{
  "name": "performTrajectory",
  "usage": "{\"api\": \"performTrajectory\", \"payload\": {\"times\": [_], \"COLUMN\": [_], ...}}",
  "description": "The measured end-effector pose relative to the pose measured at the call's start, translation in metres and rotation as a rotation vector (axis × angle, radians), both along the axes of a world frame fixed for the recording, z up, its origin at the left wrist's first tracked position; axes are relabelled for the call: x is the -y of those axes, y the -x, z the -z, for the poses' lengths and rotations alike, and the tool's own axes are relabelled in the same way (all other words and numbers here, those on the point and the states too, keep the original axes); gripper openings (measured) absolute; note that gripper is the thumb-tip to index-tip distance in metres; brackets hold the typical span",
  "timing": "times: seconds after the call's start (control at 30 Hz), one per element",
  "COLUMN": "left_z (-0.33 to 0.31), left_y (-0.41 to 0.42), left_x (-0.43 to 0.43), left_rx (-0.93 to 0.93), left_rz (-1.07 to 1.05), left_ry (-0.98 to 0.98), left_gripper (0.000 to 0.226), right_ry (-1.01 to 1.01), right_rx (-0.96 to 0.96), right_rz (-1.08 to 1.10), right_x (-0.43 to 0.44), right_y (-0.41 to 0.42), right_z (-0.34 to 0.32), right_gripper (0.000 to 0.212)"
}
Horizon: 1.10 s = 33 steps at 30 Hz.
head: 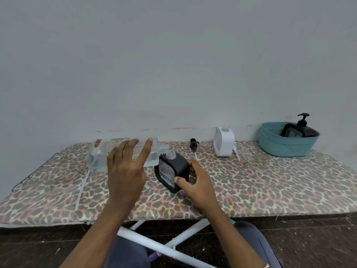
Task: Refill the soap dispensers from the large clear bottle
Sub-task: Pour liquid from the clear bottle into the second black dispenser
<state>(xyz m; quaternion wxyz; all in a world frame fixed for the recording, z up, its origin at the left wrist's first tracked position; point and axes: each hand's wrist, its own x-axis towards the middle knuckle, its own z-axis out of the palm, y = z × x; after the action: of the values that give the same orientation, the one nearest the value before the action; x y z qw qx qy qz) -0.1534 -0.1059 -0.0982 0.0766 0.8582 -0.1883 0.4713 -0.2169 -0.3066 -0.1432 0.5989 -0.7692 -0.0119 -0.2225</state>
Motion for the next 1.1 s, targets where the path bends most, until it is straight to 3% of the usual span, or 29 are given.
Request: {"api": "performTrajectory", "payload": {"times": [1.1], "left_z": [-0.0008], "left_y": [0.0008], "left_x": [0.0002], "left_rx": [0.002], "left_rz": [0.000], "left_ry": [-0.006], "left_gripper": [0.090], "right_ry": [0.010], "right_rx": [0.012], "right_rz": [0.008], "right_x": [-0.0003], "right_y": [-0.0004], "right_z": [0.0007], "right_gripper": [0.035]}}
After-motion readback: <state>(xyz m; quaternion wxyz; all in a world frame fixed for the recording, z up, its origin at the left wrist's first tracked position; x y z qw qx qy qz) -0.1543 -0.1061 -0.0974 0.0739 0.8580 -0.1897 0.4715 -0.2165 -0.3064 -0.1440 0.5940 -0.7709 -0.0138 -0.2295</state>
